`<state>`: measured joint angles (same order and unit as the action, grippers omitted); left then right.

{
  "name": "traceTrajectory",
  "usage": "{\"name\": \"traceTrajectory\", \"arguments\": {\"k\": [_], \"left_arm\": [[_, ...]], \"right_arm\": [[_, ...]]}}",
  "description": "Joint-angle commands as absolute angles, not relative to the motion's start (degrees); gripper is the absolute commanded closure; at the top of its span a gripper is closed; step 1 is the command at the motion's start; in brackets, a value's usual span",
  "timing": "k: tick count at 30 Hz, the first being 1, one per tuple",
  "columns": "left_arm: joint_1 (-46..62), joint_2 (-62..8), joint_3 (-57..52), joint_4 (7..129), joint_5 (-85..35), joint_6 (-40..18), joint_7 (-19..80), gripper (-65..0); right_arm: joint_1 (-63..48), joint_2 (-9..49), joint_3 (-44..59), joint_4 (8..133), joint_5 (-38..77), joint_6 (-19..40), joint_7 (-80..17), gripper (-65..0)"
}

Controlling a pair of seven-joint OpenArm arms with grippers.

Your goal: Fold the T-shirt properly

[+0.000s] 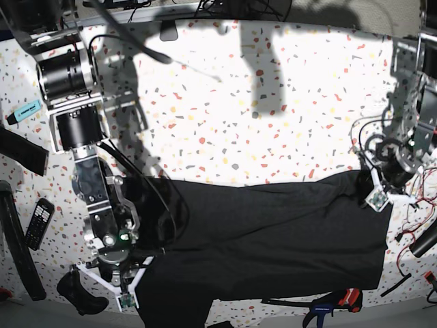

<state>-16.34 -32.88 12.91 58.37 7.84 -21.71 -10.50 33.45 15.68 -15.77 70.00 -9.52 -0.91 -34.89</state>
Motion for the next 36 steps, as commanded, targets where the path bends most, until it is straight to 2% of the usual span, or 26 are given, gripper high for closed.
{"name": "traceTrajectory", "arguments": {"k": [1, 9, 19, 28, 36], "left_arm": [[-19.0, -34.0, 13.1, 57.1, 7.5, -20.5, -11.4, 0.0], [-27.1, -34.0, 14.1, 43.4, 7.5, -19.1, -15.2, 0.0], [-28.9, -29.1, 14.1, 40.2, 7.6, -18.5, -16.8, 0.0], [-30.1, -25.3, 14.1, 40.0, 12.6, -14.0, -15.9, 0.0], [-33.5, -25.2, 14.1, 34.2, 9.8, -6.0, -12.3, 0.0]], "right_arm": [[35.7, 16.0, -15.3, 70.5, -10.3, -1.8, -33.3, 0.0], [35.7, 16.0, -15.3, 65.4, -10.3, -1.8, -30.5, 0.0], [36.3, 16.0, -15.3, 64.6, -10.4, -1.8, -29.5, 0.0], [36.3, 16.1, -15.3, 64.6, -10.3, -1.8, -27.8, 0.0], [36.3, 16.0, -15.3, 64.6, -10.3, -1.8, -27.3, 0.0]]}}
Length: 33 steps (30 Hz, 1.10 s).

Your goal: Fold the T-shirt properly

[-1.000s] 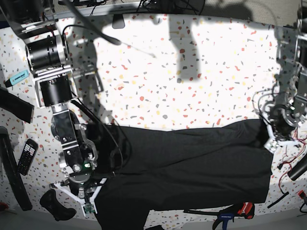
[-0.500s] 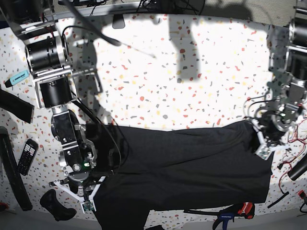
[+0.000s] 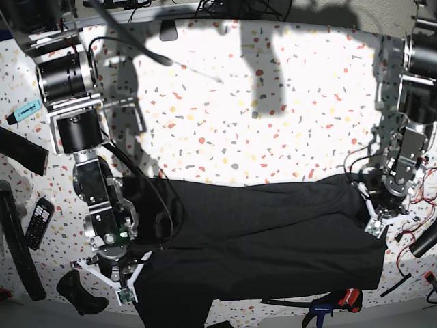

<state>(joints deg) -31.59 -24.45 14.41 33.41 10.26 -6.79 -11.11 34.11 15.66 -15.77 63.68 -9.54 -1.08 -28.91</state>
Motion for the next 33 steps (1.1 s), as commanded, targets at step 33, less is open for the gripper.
{"name": "traceTrajectory", "arguments": {"k": [33], "left_arm": [[-36.2, -22.6, 14.1, 26.8, 9.9, -6.2, -15.1, 0.0]], "right_arm": [[46.5, 14.9, -15.4, 38.9, -6.9, 4.8, -5.6, 0.0]]}}
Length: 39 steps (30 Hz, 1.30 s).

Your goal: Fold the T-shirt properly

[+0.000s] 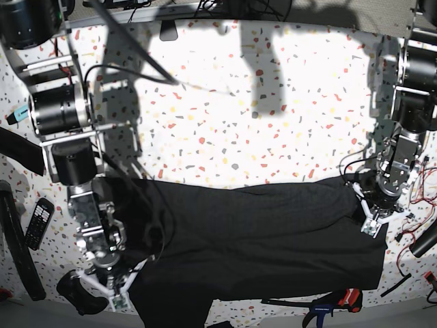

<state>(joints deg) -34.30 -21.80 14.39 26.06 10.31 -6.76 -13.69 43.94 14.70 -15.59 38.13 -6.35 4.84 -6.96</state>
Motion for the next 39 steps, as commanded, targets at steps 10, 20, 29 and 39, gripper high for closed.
{"name": "traceTrajectory", "arguments": {"k": [10, 20, 29, 39], "left_arm": [[-36.2, -22.6, 14.1, 26.8, 9.9, -6.2, -15.0, 0.0], [-36.3, -22.6, 14.1, 26.8, 10.0, -6.2, -15.1, 0.0], [-36.4, -22.6, 14.1, 26.8, 10.1, -1.2, -16.3, 0.0], [-36.4, -22.9, 14.1, 26.8, 10.0, 1.5, -16.4, 0.0]], "right_arm": [[46.8, 12.7, -15.4, 38.9, -17.3, 6.8, 1.3, -36.8], [46.5, 12.7, -15.3, 38.9, -13.6, 6.9, 0.2, -36.6], [46.2, 12.7, -15.3, 38.9, -10.2, 7.0, -2.5, -36.6], [46.1, 12.7, -15.3, 38.9, -10.2, 7.0, -4.0, -36.6]]}}
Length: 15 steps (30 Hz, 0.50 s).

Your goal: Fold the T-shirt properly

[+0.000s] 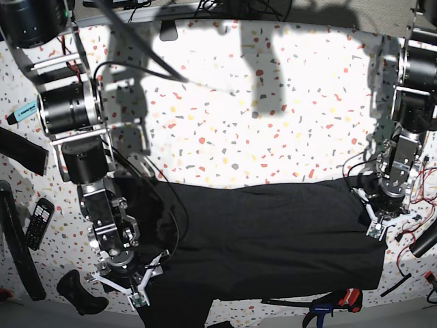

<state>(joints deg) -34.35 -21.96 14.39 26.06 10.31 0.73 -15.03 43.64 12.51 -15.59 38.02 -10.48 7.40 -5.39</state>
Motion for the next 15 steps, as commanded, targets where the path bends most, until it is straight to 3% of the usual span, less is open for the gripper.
{"name": "traceTrajectory", "arguments": {"k": [1, 7, 8, 11, 15], "left_arm": [[-36.3, -22.9, 14.1, 26.8, 10.0, 1.5, -16.4, 0.0], [-36.4, -22.9, 14.1, 26.8, 10.0, 1.5, -16.3, 0.0], [-36.4, -22.9, 14.1, 26.8, 10.0, 1.5, -16.3, -2.2], [-36.4, -22.9, 14.1, 26.8, 10.0, 1.6, -16.4, -19.7], [-36.4, -22.9, 14.1, 26.8, 10.0, 4.1, -16.4, -22.8]], "right_arm": [[46.0, 12.7, -15.3, 38.9, -10.2, 7.0, -4.0, -36.6], [45.6, 12.7, -15.3, 38.9, -10.2, 7.0, -4.3, -36.6], [45.7, 12.7, -15.4, 38.9, -10.2, 7.0, -4.4, -36.6], [45.7, 12.7, -15.3, 38.9, -10.2, 7.0, -4.6, -36.6], [45.7, 12.7, -15.3, 38.9, -10.2, 7.0, -5.1, -36.6]]}}
